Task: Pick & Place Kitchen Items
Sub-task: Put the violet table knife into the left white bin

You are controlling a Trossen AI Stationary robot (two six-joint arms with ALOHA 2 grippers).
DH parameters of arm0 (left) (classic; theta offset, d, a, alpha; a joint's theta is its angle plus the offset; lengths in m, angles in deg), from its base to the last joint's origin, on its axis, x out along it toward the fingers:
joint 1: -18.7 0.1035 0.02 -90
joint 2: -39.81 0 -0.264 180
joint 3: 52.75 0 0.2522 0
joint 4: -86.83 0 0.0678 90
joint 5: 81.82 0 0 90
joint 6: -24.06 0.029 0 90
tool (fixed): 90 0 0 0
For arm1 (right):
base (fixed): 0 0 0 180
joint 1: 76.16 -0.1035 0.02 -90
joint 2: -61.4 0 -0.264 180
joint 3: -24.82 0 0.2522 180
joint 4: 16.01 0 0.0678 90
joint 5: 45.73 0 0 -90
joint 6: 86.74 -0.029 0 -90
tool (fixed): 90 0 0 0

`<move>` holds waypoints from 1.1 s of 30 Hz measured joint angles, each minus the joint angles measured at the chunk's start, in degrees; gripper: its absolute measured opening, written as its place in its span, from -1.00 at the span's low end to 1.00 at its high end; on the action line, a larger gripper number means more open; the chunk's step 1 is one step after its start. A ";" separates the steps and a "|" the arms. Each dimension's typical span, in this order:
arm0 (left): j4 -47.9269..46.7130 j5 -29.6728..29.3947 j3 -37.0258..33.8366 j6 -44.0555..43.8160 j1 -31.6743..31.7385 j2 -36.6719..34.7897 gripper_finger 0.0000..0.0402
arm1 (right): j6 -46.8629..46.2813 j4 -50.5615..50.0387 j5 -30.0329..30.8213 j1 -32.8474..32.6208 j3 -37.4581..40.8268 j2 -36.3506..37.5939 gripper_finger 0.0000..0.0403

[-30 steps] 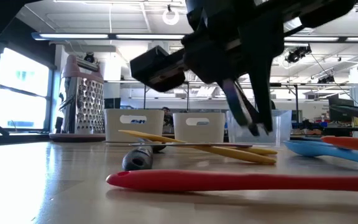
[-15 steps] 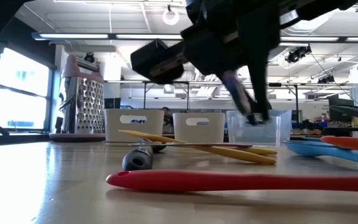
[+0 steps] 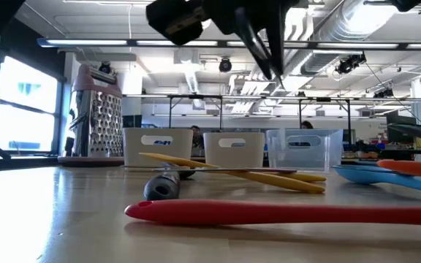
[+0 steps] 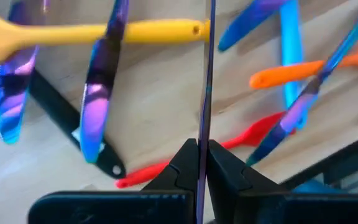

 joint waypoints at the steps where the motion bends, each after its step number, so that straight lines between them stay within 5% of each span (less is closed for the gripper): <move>1: -0.98 -0.34 -0.07 0.07 0.03 -0.22 -0.95 | 0.01 0.05 -0.05 0.00 0.00 0.01 -0.01; 18: -19.82 -6.43 -0.20 -1.24 2.97 -12.44 -0.95 | 0.02 -0.02 0.01 0.01 0.00 0.11 -0.01; 33: -18.92 -5.68 -0.16 26.98 20.82 -15.85 -0.95 | 4.73 -0.14 8.28 0.43 0.00 0.32 -0.01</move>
